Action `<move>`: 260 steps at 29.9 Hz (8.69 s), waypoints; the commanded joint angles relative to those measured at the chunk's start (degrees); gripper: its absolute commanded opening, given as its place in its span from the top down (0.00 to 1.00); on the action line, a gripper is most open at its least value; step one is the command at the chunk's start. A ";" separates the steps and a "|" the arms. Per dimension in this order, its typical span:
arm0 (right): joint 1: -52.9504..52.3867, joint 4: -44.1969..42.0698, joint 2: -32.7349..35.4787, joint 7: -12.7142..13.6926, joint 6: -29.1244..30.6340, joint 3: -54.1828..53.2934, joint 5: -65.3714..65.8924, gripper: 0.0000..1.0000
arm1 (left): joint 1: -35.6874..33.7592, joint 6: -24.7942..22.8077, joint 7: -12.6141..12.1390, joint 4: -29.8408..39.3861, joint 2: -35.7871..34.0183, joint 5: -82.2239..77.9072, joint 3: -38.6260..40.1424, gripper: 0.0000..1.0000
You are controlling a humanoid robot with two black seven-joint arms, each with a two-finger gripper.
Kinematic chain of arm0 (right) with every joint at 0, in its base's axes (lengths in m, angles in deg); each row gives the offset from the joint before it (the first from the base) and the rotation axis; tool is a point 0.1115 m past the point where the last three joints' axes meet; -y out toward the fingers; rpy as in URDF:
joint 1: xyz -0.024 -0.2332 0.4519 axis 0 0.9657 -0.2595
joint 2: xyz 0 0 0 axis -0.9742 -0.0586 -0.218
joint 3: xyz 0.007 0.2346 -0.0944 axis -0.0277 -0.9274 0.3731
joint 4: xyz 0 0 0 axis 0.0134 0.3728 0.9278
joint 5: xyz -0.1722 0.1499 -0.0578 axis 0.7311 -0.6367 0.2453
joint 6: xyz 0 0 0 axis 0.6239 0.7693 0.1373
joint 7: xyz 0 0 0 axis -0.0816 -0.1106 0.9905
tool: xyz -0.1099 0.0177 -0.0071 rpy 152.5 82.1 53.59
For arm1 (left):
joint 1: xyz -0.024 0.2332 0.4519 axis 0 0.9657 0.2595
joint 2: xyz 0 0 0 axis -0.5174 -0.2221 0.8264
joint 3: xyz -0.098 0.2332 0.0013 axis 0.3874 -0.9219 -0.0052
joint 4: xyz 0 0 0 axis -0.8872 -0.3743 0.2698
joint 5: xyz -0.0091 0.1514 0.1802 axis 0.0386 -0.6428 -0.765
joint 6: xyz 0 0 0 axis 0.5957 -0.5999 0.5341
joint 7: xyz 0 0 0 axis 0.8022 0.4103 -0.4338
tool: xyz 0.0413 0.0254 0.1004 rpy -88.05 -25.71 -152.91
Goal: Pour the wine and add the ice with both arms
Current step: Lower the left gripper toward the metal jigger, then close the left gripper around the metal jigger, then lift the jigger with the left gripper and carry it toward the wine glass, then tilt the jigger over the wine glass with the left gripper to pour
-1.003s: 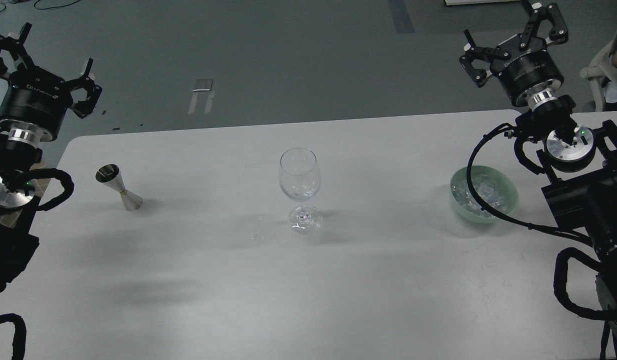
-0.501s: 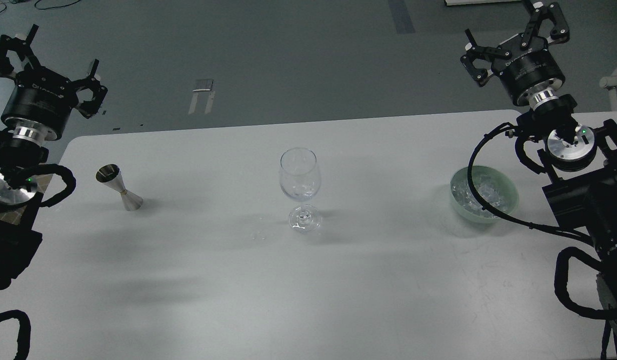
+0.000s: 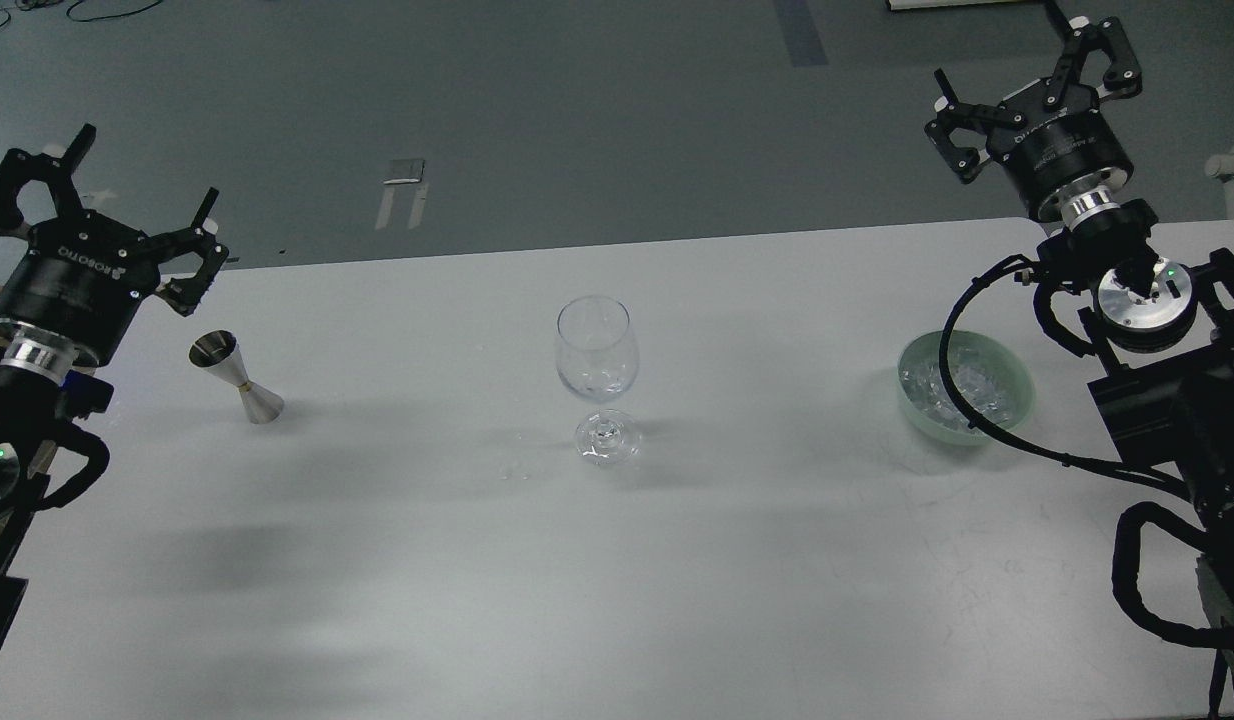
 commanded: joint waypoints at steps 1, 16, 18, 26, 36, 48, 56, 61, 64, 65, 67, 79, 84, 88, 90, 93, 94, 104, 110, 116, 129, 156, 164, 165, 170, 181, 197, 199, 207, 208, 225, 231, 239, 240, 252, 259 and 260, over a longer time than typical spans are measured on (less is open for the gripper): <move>0.37 0.08 -0.01 0.01 0.00 0.00 0.00 0.00 | 7.95 1.06 -0.02 6.16 0.00 1.00 3.55 0.04; 1.51 2.54 -0.45 0.01 -0.26 0.09 0.18 0.00 | 30.46 6.58 -0.29 17.43 10.10 1.00 10.85 0.05; 1.78 2.54 -0.19 0.01 -0.26 0.09 0.18 0.00 | 30.38 8.44 -0.29 17.34 11.51 1.79 10.85 0.05; 3.18 2.98 0.34 -0.08 -0.26 0.00 0.18 0.00 | 28.80 11.69 0.15 16.81 17.66 2.32 10.50 0.24; 4.41 3.60 0.34 -0.08 -0.26 0.00 0.09 0.00 | 24.23 13.81 -0.38 9.79 18.37 2.58 10.76 0.23; 5.03 3.51 0.43 0.01 -0.26 0.09 0.18 0.00 | 16.41 13.54 -0.29 1.17 21.18 2.84 10.67 0.21; 5.99 3.51 0.95 0.01 -0.26 0.09 0.18 0.00 | 11.22 12.58 -0.29 -6.20 22.67 2.76 10.23 0.29; 6.70 3.60 1.13 0.01 -0.26 0.09 0.18 0.00 | 8.41 9.51 -0.38 -11.83 22.59 3.02 10.32 0.30; 6.79 3.51 1.31 0.01 -0.26 0.09 0.18 0.00 | 6.65 8.71 -0.81 -14.38 22.67 3.19 10.58 0.30; 6.70 3.51 1.39 0.01 -0.26 0.09 0.18 0.00 | 6.04 8.80 -0.90 -14.65 22.67 3.20 10.67 0.31; 6.70 3.51 1.39 0.01 -0.26 0.09 0.18 0.00 | 5.86 8.97 -0.82 -14.74 22.76 3.20 10.67 0.31; 6.61 3.33 1.31 0.09 -1.05 0.18 1.23 0.00 | 1.37 7.66 -0.99 -23.44 23.20 3.37 10.67 0.36; 6.61 3.33 1.31 0.09 -1.14 0.18 1.23 0.00 | -0.20 7.57 -1.08 -25.55 23.38 3.37 10.59 0.36; 6.61 3.33 1.31 0.09 -1.23 0.18 1.23 0.00 | -1.26 7.57 -1.08 -26.43 23.38 3.37 10.50 0.36; 6.61 3.33 1.31 0.09 -1.14 0.18 1.23 0.00 | -1.27 7.65 -1.08 -26.43 23.38 3.37 10.41 0.36; 6.61 3.33 1.31 0.09 -1.23 0.18 1.23 0.00 | -1.27 7.65 -1.08 -26.52 23.38 3.28 10.32 0.36; 6.70 3.33 1.31 0.09 -1.23 0.18 1.23 0.00 | -1.27 7.65 -1.08 -26.52 23.38 3.28 10.32 0.36; 6.70 3.33 1.31 0.09 -1.23 0.18 1.23 0.00 | -5.56 8.27 -3.10 -30.20 23.03 3.28 9.88 0.38; 6.61 3.42 1.39 0.09 -1.23 1.05 1.23 0.00 | -6.80 8.18 -3.19 -32.23 22.85 3.28 9.88 0.38; 6.61 3.33 1.39 0.09 -1.23 1.14 1.23 0.00 | -8.20 7.57 -3.28 -35.74 22.94 3.20 9.79 0.38; 6.70 3.33 1.39 0.09 -1.23 1.23 1.23 0.00 | -10.67 6.25 -5.03 -38.82 23.03 3.02 9.79 0.54; 7.14 3.42 2.36 0.09 -1.23 1.32 1.23 0.00 | -10.67 1.42 -6.09 -38.65 23.03 3.37 10.76 0.79; 7.05 3.42 2.62 0.18 -1.23 1.32 1.23 0.00 | -10.85 1.06 -6.09 -37.95 23.11 3.46 10.85 0.82; 7.05 3.42 2.62 0.10 -1.23 1.32 1.23 0.00 | -10.85 1.06 -6.09 -37.77 23.11 3.55 10.85 0.83; 7.23 3.33 2.62 0.09 -1.23 1.32 1.23 0.00 | -10.49 1.85 -6.18 -32.33 22.76 4.43 10.76 0.87; 7.66 3.42 3.06 0.09 -1.23 1.32 1.23 0.00 | -9.70 9.32 -7.49 -16.07 23.46 4.25 9.71 0.87; 8.10 3.42 3.15 0.09 -1.23 1.32 1.23 0.00 | -9.70 17.93 -9.78 -0.86 23.73 3.90 2.24 0.88; 8.46 3.51 3.15 0.09 -1.23 1.32 1.23 0.00 | -9.61 19.60 -9.87 1.33 24.25 3.72 1.54 0.91; 8.54 3.42 4.21 0.09 -1.23 1.23 1.23 0.00 | -9.09 19.52 -9.69 6.16 24.08 3.55 -5.84 0.95; 8.46 3.42 4.21 0.09 -1.23 1.32 1.23 0.00 | -8.83 19.61 -9.69 6.96 24.08 3.46 -6.29 0.95; 8.90 3.51 4.47 0.01 -1.23 1.14 1.15 0.00 | -8.47 19.70 -10.48 10.66 23.38 -5.42 -15.25 0.94; 8.90 3.51 4.65 0.09 -1.23 1.14 1.15 0.00 | -9.00 19.69 -10.75 10.66 23.11 -6.12 -15.17 0.94; 8.90 3.60 4.73 0.09 -1.23 1.14 1.15 0.00 | -8.83 18.47 -10.83 10.57 22.32 -11.21 -15.34 0.93; 8.90 3.60 4.73 0.09 -1.23 1.14 1.15 0.00 | -8.74 18.20 -10.83 10.57 22.32 -11.39 -15.34 0.93; 8.90 3.60 4.73 0.09 -1.23 1.14 1.06 0.00 | -8.74 15.92 -11.27 10.92 20.30 -16.05 -15.34 0.93; 8.81 3.60 4.73 0.01 -1.23 0.97 1.06 0.00 | -9.00 15.30 -11.54 10.66 20.21 -17.19 -15.43 0.93; 8.81 3.60 4.73 0.01 -1.31 0.97 1.06 0.00 | -9.09 15.30 -11.54 10.75 20.21 -17.54 -15.43 0.93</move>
